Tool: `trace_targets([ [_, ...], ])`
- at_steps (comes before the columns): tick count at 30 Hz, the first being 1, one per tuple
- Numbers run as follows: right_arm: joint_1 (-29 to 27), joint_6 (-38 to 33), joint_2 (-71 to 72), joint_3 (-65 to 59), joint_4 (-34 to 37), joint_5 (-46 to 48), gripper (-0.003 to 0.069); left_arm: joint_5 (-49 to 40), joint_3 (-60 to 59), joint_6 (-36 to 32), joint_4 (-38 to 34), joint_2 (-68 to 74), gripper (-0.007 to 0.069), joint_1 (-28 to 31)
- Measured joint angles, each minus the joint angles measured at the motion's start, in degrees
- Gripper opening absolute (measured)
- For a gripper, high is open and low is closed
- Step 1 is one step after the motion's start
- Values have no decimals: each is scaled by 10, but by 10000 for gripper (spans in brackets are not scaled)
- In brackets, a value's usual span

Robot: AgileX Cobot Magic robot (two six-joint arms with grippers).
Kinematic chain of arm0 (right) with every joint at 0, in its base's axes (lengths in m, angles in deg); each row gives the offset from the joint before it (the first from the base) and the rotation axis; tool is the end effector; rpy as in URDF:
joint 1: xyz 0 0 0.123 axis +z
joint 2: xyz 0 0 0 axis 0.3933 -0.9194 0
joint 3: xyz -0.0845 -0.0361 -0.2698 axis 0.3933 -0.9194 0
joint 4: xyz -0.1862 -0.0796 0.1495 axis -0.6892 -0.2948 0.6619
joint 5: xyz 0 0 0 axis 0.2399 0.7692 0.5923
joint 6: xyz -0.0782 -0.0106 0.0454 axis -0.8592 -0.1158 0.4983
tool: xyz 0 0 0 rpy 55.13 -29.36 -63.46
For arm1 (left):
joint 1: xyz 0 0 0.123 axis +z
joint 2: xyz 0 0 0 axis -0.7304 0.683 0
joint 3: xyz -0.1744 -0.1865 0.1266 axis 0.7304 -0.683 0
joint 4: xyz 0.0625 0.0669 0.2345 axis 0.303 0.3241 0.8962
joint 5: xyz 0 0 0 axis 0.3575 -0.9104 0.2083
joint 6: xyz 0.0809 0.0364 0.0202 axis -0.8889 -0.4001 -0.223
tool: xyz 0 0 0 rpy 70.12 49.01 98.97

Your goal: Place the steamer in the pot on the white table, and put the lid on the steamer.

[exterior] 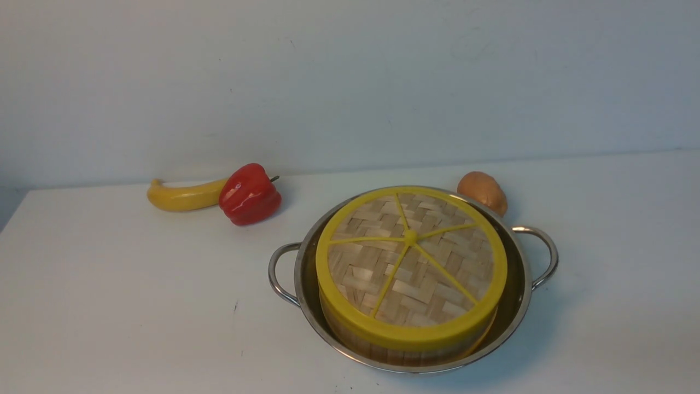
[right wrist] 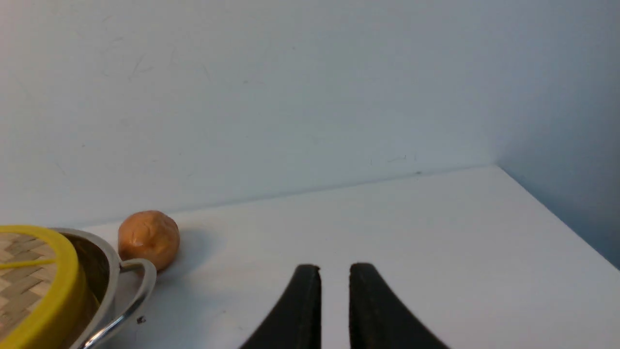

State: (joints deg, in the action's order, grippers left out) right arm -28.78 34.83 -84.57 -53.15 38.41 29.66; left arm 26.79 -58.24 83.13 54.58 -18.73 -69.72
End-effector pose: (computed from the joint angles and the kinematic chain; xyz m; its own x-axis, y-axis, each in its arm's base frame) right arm 0.0615 -0.0108 0.1965 -0.1721 0.1719 -0.9700 0.1774 0.9740 0.1412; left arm 0.0315 0.0065 0.2838 -0.0222 -0.1276 -0.9916 0.1949 0.9722 -0.1295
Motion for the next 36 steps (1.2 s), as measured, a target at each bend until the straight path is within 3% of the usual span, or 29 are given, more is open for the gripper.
trace_targets([
  [36, -7, 4, 55, -19, -4, 28, 180, 2, 0, 0, 0, 0, 31, 0],
])
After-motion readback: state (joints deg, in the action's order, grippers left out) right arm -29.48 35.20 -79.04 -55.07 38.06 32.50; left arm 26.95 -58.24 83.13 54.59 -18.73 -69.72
